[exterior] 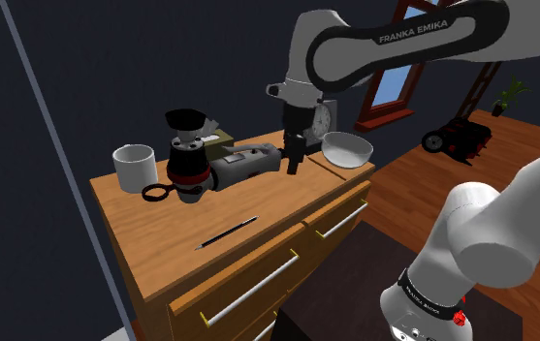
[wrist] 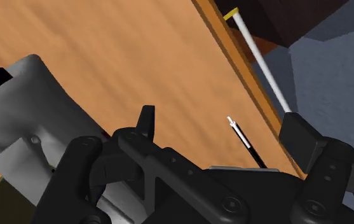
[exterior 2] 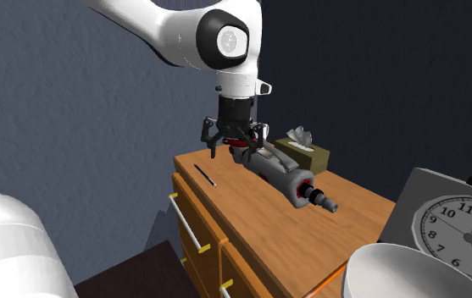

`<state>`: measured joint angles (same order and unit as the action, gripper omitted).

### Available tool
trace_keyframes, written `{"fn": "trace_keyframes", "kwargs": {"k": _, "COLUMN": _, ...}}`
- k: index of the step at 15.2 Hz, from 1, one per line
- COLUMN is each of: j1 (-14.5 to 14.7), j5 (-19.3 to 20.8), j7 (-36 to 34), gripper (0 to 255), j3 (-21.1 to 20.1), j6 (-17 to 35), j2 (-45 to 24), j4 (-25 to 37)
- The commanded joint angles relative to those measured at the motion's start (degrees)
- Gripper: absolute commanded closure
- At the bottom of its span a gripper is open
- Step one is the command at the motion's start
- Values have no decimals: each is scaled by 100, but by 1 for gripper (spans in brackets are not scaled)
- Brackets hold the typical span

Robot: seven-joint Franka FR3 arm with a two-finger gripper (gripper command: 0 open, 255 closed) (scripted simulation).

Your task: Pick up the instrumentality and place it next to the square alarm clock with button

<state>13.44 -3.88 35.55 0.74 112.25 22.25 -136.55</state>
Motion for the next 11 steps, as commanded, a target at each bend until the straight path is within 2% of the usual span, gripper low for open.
{"fn": "trace_keyframes", "kwargs": {"k": 1, "j1": 194, "j5": 48, "j7": 517, "gripper": 0, "j3": -61, "j6": 292, "j2": -323, "j4": -2}}
{"fn": "trace_keyframes", "kwargs": {"k": 8, "j1": 800, "j5": 275, "j7": 2051, "gripper": 0, "j3": -408, "j6": 1150, "j2": -1228, "j4": -29}}
{"fn": "trace_keyframes", "kwargs": {"k": 11, "j1": 857, "j5": 312, "j7": 2200, "gripper": 0, "j3": -455, "j6": 1409, "j2": -1390, "j4": -132}}
